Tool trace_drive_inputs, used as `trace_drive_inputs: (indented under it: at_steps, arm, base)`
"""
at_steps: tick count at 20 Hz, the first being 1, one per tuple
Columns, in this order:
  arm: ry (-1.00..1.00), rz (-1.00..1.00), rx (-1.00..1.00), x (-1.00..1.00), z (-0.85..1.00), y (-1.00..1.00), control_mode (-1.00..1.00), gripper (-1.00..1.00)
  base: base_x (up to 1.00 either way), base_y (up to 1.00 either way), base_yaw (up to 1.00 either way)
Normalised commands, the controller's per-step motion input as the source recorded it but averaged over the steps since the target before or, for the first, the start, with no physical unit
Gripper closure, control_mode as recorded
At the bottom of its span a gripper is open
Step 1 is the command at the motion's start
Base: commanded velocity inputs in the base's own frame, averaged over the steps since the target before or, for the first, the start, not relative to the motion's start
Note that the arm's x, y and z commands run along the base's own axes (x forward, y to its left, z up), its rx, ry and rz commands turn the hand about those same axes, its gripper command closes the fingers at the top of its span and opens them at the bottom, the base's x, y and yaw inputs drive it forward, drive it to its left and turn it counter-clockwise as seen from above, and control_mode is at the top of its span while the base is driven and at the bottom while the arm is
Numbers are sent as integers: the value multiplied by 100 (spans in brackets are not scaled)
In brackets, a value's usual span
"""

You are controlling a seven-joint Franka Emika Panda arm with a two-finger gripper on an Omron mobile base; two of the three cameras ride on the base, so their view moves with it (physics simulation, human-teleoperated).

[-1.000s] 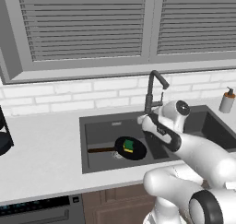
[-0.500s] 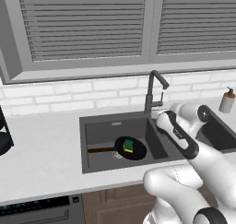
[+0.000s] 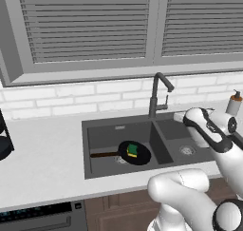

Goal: Pick the pan and sponge and place them into the sink. Then turn on the water.

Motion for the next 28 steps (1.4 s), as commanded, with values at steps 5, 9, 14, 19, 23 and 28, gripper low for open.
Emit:
trace_drive_inputs:
  at_steps: [5, 9, 14, 19, 23, 28]
  arm:
    - [-13, 7, 9, 58, -9, -49, -100, -100]
    - [-15, 9, 3, 62, -19, -49, -100, -100]
    - [-19, 12, 0, 37, -39, -21, -100, -100]
    - [-27, 8, 0, 28, -8, 0, -100, -100]
    - [-10, 2, 6, 42, 11, 0, -100, -100]
    - [0, 0, 4, 53, 15, 0, -100, -100]
  base:
    - [0, 0, 0]
    - [0, 0, 0]
    - [0, 0, 0]
    - [0, 0, 0]
    - [0, 0, 0]
    - [0, 0, 0]
